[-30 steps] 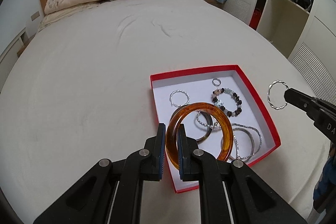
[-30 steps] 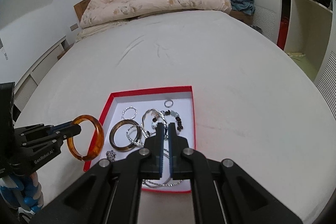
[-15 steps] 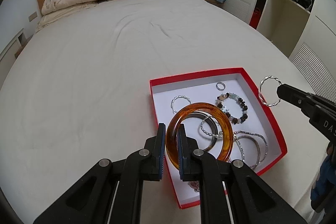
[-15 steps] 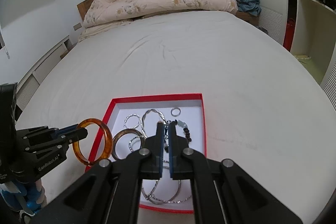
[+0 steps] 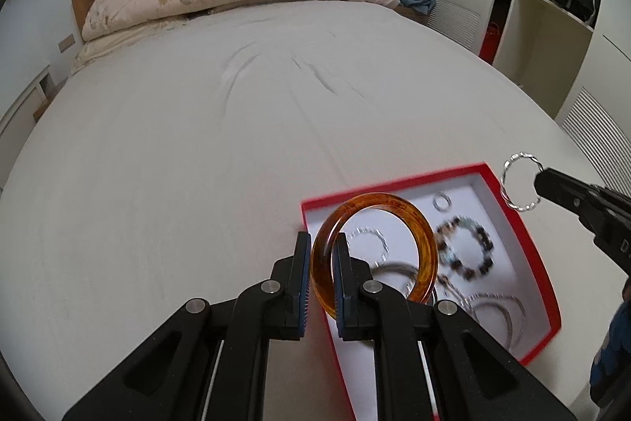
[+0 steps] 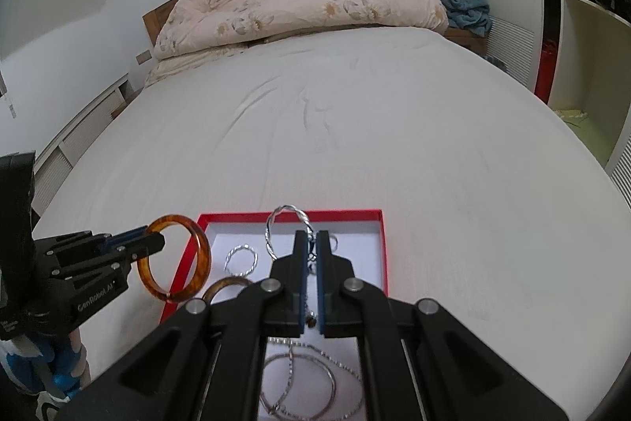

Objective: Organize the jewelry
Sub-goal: 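Lower the amber bangle and twisted hoop into the red box and open both tools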

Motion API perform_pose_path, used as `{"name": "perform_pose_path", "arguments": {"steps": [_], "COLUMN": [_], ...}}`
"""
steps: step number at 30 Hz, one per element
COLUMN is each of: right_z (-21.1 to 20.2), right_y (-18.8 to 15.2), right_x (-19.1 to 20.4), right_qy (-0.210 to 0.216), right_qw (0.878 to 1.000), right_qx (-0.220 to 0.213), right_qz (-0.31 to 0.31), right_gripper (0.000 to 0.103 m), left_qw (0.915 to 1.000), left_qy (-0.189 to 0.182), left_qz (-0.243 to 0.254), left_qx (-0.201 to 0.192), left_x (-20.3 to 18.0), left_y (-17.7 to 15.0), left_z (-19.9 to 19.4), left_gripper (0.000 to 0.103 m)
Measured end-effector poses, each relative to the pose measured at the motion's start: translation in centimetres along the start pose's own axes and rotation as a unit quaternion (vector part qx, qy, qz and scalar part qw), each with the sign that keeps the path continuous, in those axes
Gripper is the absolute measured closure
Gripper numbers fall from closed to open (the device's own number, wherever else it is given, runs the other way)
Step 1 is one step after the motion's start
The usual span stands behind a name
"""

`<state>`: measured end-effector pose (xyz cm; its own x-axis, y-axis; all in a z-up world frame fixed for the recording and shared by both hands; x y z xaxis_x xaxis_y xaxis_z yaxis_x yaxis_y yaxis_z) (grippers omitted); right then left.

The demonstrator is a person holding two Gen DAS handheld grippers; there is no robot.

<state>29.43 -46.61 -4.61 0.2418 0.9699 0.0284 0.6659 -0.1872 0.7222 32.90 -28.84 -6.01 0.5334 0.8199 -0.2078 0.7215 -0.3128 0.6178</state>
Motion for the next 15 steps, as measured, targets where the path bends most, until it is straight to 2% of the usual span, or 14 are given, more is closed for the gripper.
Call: {"name": "perform_pose_path", "arguments": {"steps": [7, 15], "right_z": [1.8, 5.2], "right_y": [1.2, -0.5], "right_x": [0.4, 0.4], "right_qy": [-0.003, -0.012], "right_qw": [1.0, 0.999], "right_qx": [-0.001, 0.04], "right_qz": [0.006, 0.01], "right_gripper": [0.1, 0.1], "left_qw": [0.9999, 0.9994], "left_qy": [0.009, 0.0], "left_qz": [0.01, 0.021], "left_qx": [-0.003, 0.028], "left_x": [0.2, -0.3], "left_y": [1.1, -1.0], "left_z": [1.4, 3.6], "left_gripper": [0.093, 0.093]}}
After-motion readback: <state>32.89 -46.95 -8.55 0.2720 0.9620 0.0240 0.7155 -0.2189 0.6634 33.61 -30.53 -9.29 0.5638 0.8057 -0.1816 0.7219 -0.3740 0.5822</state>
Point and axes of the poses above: each gripper's, at about its wrist camera, not at the fingertips, and z roughly the way its jaws point, x to its left, y to its top, the point moved 8 cm from there along z, roughly the way its jaws point, and after that the axes turned 15 degrees about -y, right-handed, at the moved point
